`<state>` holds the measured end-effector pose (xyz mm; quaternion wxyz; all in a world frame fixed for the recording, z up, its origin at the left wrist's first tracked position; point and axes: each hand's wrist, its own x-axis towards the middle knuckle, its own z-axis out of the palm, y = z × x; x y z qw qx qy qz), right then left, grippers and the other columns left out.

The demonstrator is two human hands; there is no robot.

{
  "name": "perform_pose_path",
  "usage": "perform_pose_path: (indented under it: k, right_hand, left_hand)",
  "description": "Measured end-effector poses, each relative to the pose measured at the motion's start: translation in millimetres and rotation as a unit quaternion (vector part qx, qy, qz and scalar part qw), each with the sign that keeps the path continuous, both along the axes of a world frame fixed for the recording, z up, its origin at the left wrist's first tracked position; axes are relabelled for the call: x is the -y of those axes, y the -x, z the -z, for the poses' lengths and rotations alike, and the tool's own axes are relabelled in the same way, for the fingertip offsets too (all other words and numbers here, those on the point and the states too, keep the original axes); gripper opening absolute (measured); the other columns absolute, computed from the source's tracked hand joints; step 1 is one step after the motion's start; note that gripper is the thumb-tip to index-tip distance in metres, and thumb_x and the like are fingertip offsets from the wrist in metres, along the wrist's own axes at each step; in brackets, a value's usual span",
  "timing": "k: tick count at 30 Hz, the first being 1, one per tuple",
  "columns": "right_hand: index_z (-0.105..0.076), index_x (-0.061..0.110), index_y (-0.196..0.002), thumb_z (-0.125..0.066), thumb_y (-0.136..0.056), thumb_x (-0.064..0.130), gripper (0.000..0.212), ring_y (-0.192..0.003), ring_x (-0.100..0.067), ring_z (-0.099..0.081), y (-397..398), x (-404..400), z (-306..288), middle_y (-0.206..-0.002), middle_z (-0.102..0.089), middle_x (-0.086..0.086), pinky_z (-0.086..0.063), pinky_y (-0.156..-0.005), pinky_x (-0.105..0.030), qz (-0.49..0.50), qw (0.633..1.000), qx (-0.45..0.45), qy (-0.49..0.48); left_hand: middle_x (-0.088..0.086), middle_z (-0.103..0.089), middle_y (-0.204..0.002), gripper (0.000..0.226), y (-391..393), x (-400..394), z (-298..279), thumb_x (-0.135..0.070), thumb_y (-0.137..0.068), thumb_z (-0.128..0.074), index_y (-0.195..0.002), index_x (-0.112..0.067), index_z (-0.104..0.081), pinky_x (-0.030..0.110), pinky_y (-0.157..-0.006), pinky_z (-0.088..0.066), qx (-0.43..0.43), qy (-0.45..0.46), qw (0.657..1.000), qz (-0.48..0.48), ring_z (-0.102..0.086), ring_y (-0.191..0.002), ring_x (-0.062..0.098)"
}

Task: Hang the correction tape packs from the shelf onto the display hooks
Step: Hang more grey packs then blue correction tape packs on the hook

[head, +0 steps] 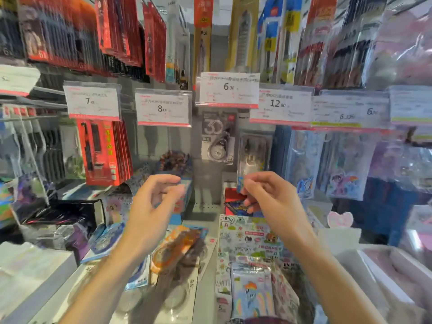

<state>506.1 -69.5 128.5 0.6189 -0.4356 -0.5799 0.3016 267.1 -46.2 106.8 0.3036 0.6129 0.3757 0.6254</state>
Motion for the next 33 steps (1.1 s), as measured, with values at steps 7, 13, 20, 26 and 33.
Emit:
perform_pose_path:
  k: [7, 13, 20, 26, 33]
  right_hand:
    - [-0.074, 0.015, -0.103, -0.068, -0.1, 0.016, 0.006, -0.066, -0.012, -0.07, 27.7, 24.7, 29.3, -0.081, -0.078, 0.0, -0.057, -0.059, -0.021, -0.04, 0.999, -0.019, 0.021]
    - [-0.074, 0.02, -0.098, -0.069, -0.099, 0.015, 0.007, -0.067, -0.012, -0.07, 66.5, 20.7, 44.1, -0.079, -0.077, 0.001, -0.057, -0.059, -0.021, -0.03, 0.999, -0.003, 0.035]
    - [-0.073, 0.018, -0.094, -0.07, -0.098, 0.014, 0.007, -0.06, -0.009, -0.068, 149.3, -10.7, 51.0, -0.074, -0.076, 0.0, -0.054, -0.055, -0.02, 0.0, 0.998, 0.01, 0.057]
    - [-0.074, 0.014, -0.099, -0.071, -0.097, 0.016, 0.004, -0.064, -0.014, -0.067, 221.3, -46.4, 68.5, -0.084, -0.078, -0.012, -0.057, -0.062, -0.029, 0.037, 0.993, 0.048, 0.104]
    - [-0.069, 0.019, -0.097, -0.068, -0.099, 0.017, 0.003, -0.07, -0.02, -0.068, 261.7, -98.7, 108.2, -0.082, -0.072, -0.007, -0.058, -0.071, -0.045, 0.045, 0.969, 0.161, 0.184]
  left_hand:
    - [-0.001, -0.078, -0.088, 0.012, 42.3, 28.4, 38.4, -0.011, -0.097, -0.065, -0.103, -0.021, -0.071, 0.025, -0.07, -0.062, 0.05, 0.031, 0.998, -0.032, -0.074, -0.083, 0.012]
    - [-0.004, -0.081, -0.089, 0.017, 92.2, 22.8, 64.0, -0.023, -0.092, -0.067, -0.108, -0.016, -0.069, 0.032, -0.076, -0.06, 0.063, 0.041, 0.997, -0.035, -0.075, -0.079, 0.008]
    - [0.008, -0.078, -0.09, 0.014, 176.0, -19.2, 77.3, -0.01, -0.096, -0.066, -0.109, -0.013, -0.069, 0.019, -0.068, -0.057, 0.074, 0.062, 0.995, 0.004, -0.072, -0.078, 0.012]
    - [0.001, -0.077, -0.082, 0.022, 241.0, -52.1, 81.2, -0.007, -0.097, -0.067, -0.101, -0.028, -0.069, 0.021, -0.066, -0.058, 0.022, 0.077, 0.996, 0.034, -0.071, -0.07, 0.012]
    - [-0.001, -0.077, -0.081, 0.019, 279.1, -72.0, 94.8, -0.007, -0.097, -0.066, -0.105, -0.024, -0.068, 0.023, -0.071, -0.058, -0.032, 0.116, 0.992, 0.042, -0.071, -0.072, 0.015]
